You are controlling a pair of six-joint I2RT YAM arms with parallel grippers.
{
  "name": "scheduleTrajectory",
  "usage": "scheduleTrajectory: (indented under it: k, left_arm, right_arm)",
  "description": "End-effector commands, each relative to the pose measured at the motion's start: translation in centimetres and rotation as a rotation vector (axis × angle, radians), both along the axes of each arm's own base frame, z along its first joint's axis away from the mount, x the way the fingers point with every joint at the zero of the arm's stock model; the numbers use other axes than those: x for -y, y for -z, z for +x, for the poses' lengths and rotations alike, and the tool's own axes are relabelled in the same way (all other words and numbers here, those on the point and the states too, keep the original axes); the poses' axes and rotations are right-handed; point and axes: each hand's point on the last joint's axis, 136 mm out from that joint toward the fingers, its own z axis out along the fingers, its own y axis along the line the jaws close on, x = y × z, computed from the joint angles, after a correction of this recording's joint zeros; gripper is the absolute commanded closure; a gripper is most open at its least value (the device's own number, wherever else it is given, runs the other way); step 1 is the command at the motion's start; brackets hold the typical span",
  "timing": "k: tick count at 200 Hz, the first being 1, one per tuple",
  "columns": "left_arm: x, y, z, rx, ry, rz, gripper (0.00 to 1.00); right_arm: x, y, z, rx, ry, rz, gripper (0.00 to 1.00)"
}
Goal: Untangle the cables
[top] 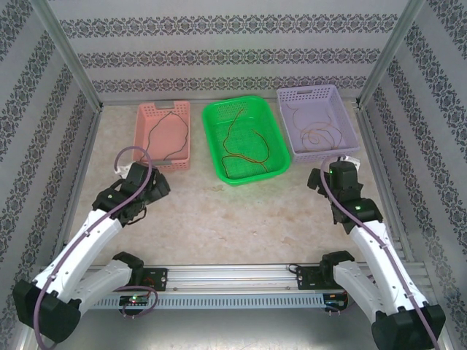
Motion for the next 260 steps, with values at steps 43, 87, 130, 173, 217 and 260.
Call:
scheduleTrajectory:
  k: [43,87,130,173,217,260]
  left_arm:
    - [-5.0,-0.2,3.7,0.267,0.080,0.456,0.00]
    - [-5.1,4.1,7.9,0.370,0.097,0.312,0.01]
    - [-5.5,5.6,13.1,0.393,0.168,0.323,0.00]
    - [-4.4,7.9,14.8,0.425,0.252,0.326,0.00]
    - [-4.5,8.2,14.7,0.416,0.254,0.316,0.00]
    - [-4.5,8.4,14.7,0.400,0.256,0.312,0.00]
  right_arm:
    - [-0.2,3.5,4.1,0.243,-0.148,-0.267,0.02]
    - [0.6,4.2,6.6,0.339,-0.175,-0.229,0.02]
    - [-1.2,4.8,11.0,0.370,-0.271,-0.168,0.02]
    - [-0.5,6.5,11.0,0.385,-0.230,-0.172,0.02]
    - [0.5,7.2,11.7,0.329,-0.145,-0.211,0.02]
    - [0.6,6.3,12.3,0.345,-0.138,-0.208,0.02]
